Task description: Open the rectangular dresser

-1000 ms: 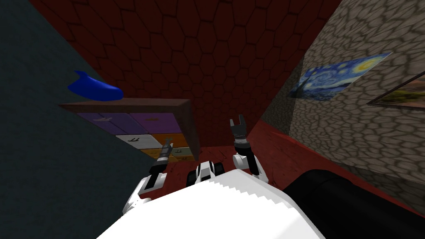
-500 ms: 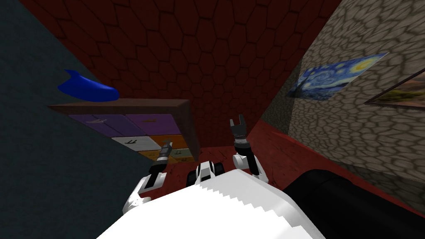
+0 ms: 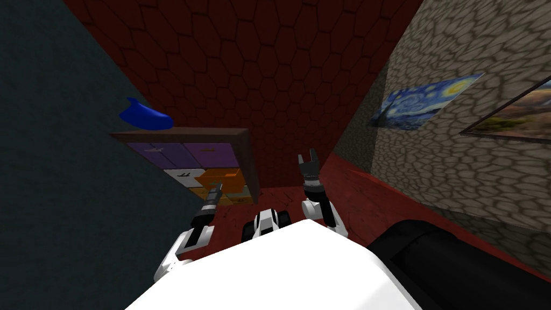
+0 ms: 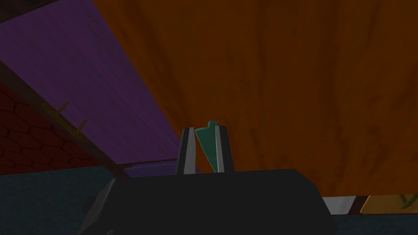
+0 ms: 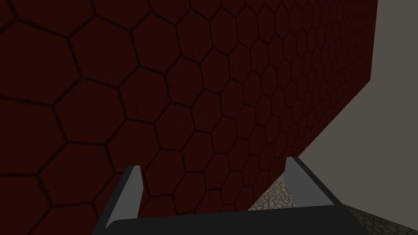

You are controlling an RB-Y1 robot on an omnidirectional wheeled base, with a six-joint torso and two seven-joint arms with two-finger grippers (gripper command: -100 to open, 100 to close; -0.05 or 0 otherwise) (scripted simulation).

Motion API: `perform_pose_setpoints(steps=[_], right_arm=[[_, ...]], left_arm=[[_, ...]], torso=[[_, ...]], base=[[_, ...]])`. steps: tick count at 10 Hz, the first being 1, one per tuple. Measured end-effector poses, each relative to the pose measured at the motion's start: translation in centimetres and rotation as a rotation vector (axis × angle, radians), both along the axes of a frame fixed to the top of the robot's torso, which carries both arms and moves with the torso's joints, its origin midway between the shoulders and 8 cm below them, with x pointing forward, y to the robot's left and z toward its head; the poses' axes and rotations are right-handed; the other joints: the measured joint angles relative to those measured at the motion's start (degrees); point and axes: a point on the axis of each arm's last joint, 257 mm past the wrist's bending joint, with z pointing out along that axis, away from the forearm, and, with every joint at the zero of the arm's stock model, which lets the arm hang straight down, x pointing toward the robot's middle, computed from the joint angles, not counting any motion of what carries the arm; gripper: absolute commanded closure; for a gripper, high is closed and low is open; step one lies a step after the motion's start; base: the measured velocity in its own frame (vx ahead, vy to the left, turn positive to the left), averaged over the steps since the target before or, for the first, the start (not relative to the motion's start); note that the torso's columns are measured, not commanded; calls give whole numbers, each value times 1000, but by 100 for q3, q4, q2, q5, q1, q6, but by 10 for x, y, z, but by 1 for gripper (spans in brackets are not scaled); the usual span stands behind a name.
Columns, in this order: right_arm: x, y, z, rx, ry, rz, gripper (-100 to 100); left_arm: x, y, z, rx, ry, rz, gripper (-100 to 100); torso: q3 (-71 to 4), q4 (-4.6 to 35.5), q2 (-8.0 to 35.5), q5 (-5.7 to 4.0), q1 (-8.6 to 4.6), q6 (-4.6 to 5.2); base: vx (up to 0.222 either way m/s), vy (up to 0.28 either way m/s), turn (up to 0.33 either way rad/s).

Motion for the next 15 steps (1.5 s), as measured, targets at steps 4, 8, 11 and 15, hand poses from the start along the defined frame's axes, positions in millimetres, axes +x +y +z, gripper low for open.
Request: perform_pose_setpoints(steps=[4,8,11,15], right_arm=[[0,0,0,0,0,0,0],[0,0,0,0,0,0,0],[0,0,0,0,0,0,0],[0,0,0,0,0,0,0]], left_arm=[[-6,0,2,1,-1,-12,-100],[6,16,26,6,2,0,-100],[17,27,44,7,-1,10,-100],[22,36,49,3,15,22,0]], torso=[[29,-7,46,17,21,-4],[9,1,18,1,-6,5],[30,7,51,7,7,1],[26,14,46,-4,-7,0]], base=[[-169,21,6],[-20,-31,-35],[-41,-20,-36],[-17,-8,-12]])
